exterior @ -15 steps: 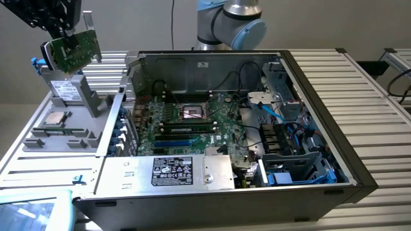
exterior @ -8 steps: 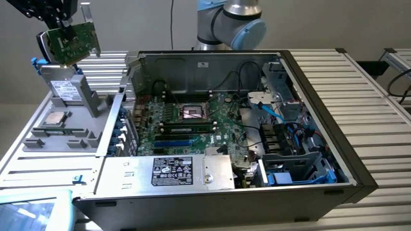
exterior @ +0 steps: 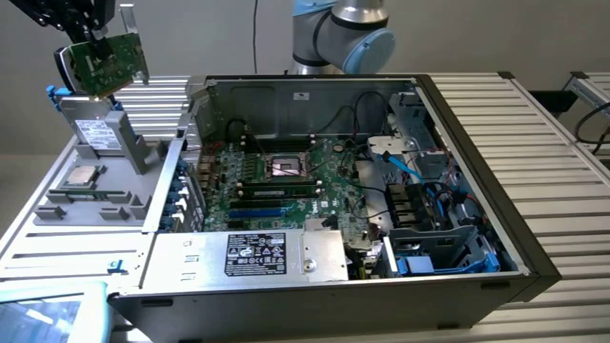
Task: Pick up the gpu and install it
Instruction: 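Pick up the gpu and move the gpu toward the slot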
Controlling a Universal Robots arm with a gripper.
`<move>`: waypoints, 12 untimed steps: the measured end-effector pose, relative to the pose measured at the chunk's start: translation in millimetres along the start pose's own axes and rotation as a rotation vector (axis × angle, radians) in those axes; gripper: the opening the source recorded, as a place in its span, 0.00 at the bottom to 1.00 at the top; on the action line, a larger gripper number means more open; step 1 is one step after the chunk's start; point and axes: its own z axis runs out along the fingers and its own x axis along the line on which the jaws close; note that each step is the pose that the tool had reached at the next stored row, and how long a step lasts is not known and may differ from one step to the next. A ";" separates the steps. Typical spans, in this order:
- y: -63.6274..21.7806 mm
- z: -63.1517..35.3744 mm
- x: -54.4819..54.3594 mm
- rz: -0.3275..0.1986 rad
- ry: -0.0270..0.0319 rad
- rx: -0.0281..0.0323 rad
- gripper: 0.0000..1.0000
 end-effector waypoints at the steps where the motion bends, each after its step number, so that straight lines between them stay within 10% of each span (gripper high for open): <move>1: 0.0 0.0 0.0 -0.002 0.0001 -0.0001 0.29; 12: 0.1 -0.1 -0.3 -0.121 0.0072 -0.0068 0.29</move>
